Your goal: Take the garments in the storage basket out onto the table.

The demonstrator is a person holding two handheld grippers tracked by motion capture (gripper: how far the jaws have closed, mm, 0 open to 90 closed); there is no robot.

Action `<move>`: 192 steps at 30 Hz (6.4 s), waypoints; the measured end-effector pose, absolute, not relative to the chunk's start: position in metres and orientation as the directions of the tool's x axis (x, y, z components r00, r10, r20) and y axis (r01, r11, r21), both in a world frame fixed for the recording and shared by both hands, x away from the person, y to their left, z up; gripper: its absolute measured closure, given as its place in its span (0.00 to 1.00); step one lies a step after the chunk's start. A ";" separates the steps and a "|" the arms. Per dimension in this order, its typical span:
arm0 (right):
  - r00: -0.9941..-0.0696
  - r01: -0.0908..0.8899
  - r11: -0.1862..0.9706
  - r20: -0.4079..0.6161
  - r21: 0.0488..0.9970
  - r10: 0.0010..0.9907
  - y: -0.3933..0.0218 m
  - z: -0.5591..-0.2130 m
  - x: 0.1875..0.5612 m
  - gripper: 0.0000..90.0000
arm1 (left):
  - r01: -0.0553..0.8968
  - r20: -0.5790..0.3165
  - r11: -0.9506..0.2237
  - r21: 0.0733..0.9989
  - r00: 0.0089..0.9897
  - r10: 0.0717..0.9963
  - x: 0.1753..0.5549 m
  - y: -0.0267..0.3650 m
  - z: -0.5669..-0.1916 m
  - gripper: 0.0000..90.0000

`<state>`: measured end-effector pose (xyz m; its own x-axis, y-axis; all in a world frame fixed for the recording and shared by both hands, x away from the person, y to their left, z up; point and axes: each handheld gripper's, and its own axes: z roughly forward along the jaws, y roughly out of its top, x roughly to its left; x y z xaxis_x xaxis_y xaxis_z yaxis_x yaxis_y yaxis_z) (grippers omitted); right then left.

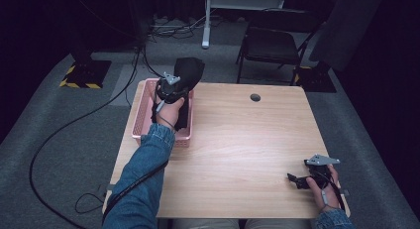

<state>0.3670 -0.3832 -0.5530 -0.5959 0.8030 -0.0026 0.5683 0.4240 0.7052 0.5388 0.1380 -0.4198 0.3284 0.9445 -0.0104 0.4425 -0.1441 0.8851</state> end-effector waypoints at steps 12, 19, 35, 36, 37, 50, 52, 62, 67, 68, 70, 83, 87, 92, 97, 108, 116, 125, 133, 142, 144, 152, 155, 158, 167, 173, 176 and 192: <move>-0.596 0.568 0.424 -0.003 0.705 0.803 -0.383 -0.553 0.367 0.00 | 0.390 -0.029 -0.121 0.913 0.356 0.934 0.532 0.115 -0.406 0.58; -0.596 0.567 0.424 -0.003 0.706 0.803 -0.383 -0.553 0.367 0.00 | 0.381 -0.028 -0.123 0.916 0.368 0.930 0.531 0.102 -0.404 0.58; -0.596 0.567 0.425 -0.003 0.706 0.803 -0.383 -0.553 0.367 0.00 | 0.357 -0.037 -0.129 0.925 0.423 0.906 0.528 0.065 -0.398 0.57; -0.596 0.567 0.425 -0.003 0.706 0.803 -0.383 -0.553 0.367 0.00 | 0.355 -0.039 -0.126 0.926 0.424 0.905 0.527 0.063 -0.398 0.57; -0.596 0.567 0.424 -0.003 0.706 0.803 -0.383 -0.553 0.367 0.00 | 0.353 -0.036 -0.130 0.927 0.427 0.904 0.527 0.062 -0.398 0.57; -0.598 0.567 0.426 -0.003 0.706 0.801 -0.383 -0.553 0.367 0.00 | 0.353 -0.048 -0.125 0.927 0.444 0.895 0.529 0.036 -0.406 0.57; -0.598 0.567 0.425 -0.003 0.706 0.801 -0.383 -0.553 0.367 0.00 | 0.353 -0.051 -0.123 0.928 0.445 0.894 0.529 0.034 -0.408 0.57; -0.603 0.564 0.429 -0.003 0.705 0.798 -0.383 -0.553 0.367 0.00 | 0.356 -0.073 -0.110 0.928 0.463 0.884 0.528 0.018 -0.415 0.57; -0.605 0.563 0.431 -0.003 0.705 0.796 -0.383 -0.553 0.367 0.00 | 0.360 -0.074 -0.116 0.926 0.474 0.878 0.528 0.010 -0.420 0.57; -0.605 0.563 0.431 -0.003 0.705 0.796 -0.383 -0.553 0.367 0.00 | 0.360 -0.073 -0.119 0.925 0.477 0.876 0.528 0.008 -0.421 0.57; -0.606 0.563 0.431 -0.003 0.705 0.796 -0.384 -0.553 0.367 0.00 | 0.360 -0.072 -0.122 0.925 0.482 0.873 0.528 0.006 -0.423 0.57; -0.606 0.563 0.432 -0.003 0.705 0.795 -0.384 -0.553 0.367 0.00 | 0.370 -0.071 -0.138 0.919 0.497 0.865 0.529 -0.007 -0.440 0.56; -0.606 0.563 0.432 -0.003 0.705 0.795 -0.384 -0.553 0.367 0.00 | 0.377 -0.067 -0.149 0.914 0.502 0.862 0.529 -0.011 -0.445 0.56; -0.606 0.563 0.432 -0.003 0.705 0.795 -0.384 -0.553 0.367 0.00 | 0.388 -0.069 -0.155 0.908 0.506 0.860 0.530 -0.015 -0.451 0.56; -0.606 0.563 0.431 -0.003 0.705 0.795 -0.384 -0.553 0.367 0.00 | 0.395 -0.067 -0.168 0.903 0.515 0.855 0.530 -0.020 -0.458 0.56; -0.606 0.563 0.431 -0.002 0.705 0.795 -0.384 -0.553 0.367 0.00 | 0.415 -0.064 -0.188 0.890 0.523 0.850 0.532 -0.027 -0.473 0.56; -0.606 0.563 0.431 -0.002 0.705 0.795 -0.384 -0.553 0.367 0.00 | 0.438 -0.075 -0.194 0.878 0.525 0.848 0.534 -0.031 -0.482 0.56; -0.606 0.563 0.431 -0.002 0.705 0.795 -0.384 -0.553 0.367 0.00 | 0.467 -0.092 -0.201 0.861 0.531 0.842 0.536 -0.035 -0.491 0.56; -0.607 0.563 0.432 -0.003 0.705 0.795 -0.384 -0.553 0.367 0.00 | 0.482 -0.097 -0.208 0.851 0.534 0.840 0.537 -0.038 -0.498 0.56; -0.607 0.563 0.432 -0.002 0.705 0.795 -0.384 -0.553 0.367 0.00 | 0.493 -0.095 -0.219 0.842 0.534 0.840 0.539 -0.040 -0.503 0.56; -0.610 0.561 0.434 -0.003 0.705 0.792 -0.384 -0.553 0.367 0.00 | 0.497 -0.093 -0.226 0.838 0.538 0.838 0.540 -0.041 -0.505 0.55; -0.611 0.560 0.435 -0.003 0.705 0.792 -0.384 -0.553 0.367 0.00 | 0.513 -0.136 -0.190 0.837 0.532 0.836 0.543 -0.040 -0.505 0.28; -0.611 0.560 0.435 -0.003 0.705 0.792 -0.384 -0.553 0.367 0.00 | 0.501 -0.135 -0.187 0.845 0.539 0.832 0.542 -0.040 -0.501 0.26; -0.611 0.560 0.435 -0.003 0.705 0.792 -0.384 -0.553 0.367 0.00 | 0.495 -0.136 -0.184 0.849 0.542 0.829 0.540 -0.039 -0.498 0.24; -0.611 0.560 0.435 -0.003 0.705 0.792 -0.384 -0.553 0.367 0.00 | 0.468 -0.137 -0.170 0.867 0.552 0.823 0.534 -0.034 -0.484 0.23; -0.610 0.560 0.434 -0.002 0.705 0.792 -0.384 -0.553 0.367 0.00 | 0.443 -0.130 -0.169 0.881 0.568 0.813 0.528 -0.031 -0.473 0.20; -0.610 0.561 0.434 -0.002 0.705 0.792 -0.384 -0.553 0.367 0.00 | 0.430 -0.126 -0.169 0.887 0.577 0.807 0.524 -0.029 -0.468 0.15; -0.609 0.561 0.434 -0.003 0.705 0.793 -0.384 -0.553 0.368 0.00 | 0.372 -0.073 -0.196 0.907 0.598 0.799 0.495 0.001 -0.452 0.00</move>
<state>0.3676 -0.3836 -0.5530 -0.6093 0.7929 -0.0027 0.5613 0.4337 0.7049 0.4954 0.0014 -0.4521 0.5975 0.7985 -0.0729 0.3724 -0.1958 0.9072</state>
